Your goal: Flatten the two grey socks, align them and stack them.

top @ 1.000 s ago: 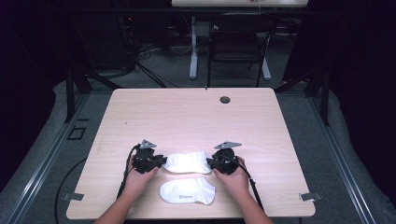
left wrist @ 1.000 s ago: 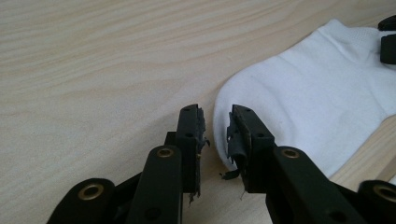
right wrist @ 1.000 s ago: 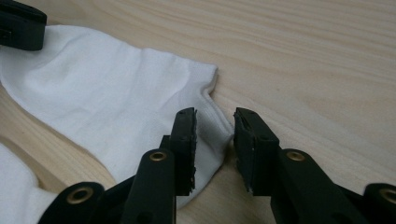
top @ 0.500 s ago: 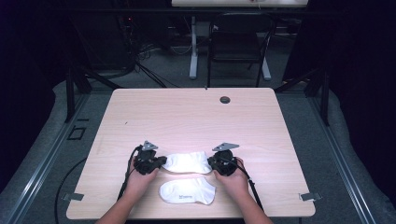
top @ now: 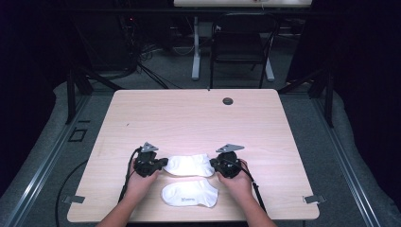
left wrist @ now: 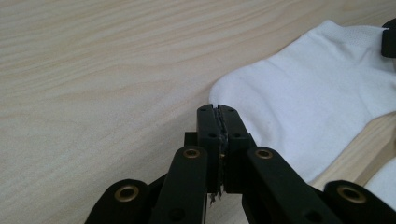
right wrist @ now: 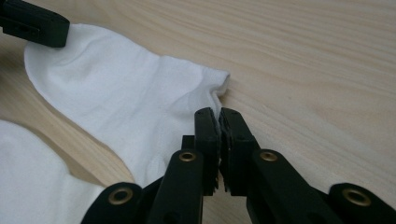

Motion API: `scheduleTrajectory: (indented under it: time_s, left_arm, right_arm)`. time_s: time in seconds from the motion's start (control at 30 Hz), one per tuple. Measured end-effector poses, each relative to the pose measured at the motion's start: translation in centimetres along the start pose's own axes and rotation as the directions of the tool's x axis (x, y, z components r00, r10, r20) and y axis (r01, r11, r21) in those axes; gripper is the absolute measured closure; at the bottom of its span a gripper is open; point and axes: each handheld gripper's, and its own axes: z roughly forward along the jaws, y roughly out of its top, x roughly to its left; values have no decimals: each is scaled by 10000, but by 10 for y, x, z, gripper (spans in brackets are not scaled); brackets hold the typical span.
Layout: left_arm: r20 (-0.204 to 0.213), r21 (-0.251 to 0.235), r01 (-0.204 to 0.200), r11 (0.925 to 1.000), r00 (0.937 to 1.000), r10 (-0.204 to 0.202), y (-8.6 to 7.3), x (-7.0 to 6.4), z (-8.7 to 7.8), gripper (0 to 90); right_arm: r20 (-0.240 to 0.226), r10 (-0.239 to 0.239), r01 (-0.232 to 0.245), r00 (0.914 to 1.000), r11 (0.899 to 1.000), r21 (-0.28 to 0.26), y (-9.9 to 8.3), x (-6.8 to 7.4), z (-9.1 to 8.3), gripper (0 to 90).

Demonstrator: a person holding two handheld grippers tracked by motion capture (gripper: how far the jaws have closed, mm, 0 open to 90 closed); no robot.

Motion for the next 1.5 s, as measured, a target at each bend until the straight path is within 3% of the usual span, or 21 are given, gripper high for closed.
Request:
scheduleTrajectory:
  time_s: [0.4,0.6,0.93,1.5]
  left_arm:
    - [296,-452,42,9990,9996,-29,3,-3,-20,892]
    - [433,-512,-34,9987,9990,56,1,-9,-29,892]
    - [665,-500,-295,9983,9972,328,-9,-21,-44,891]
    - [1092,-111,-585,9982,9922,594,-35,-40,-69,891]
  right_arm:
    - [-407,56,-89,9992,9965,-831,8,6,-22,865]
    - [-603,-21,-36,9982,9956,-938,9,10,-34,865]
    - [-812,-259,178,9964,9950,-982,1,17,-53,865]
    - [-1119,-1007,974,9886,9946,-352,-24,36,-71,865]
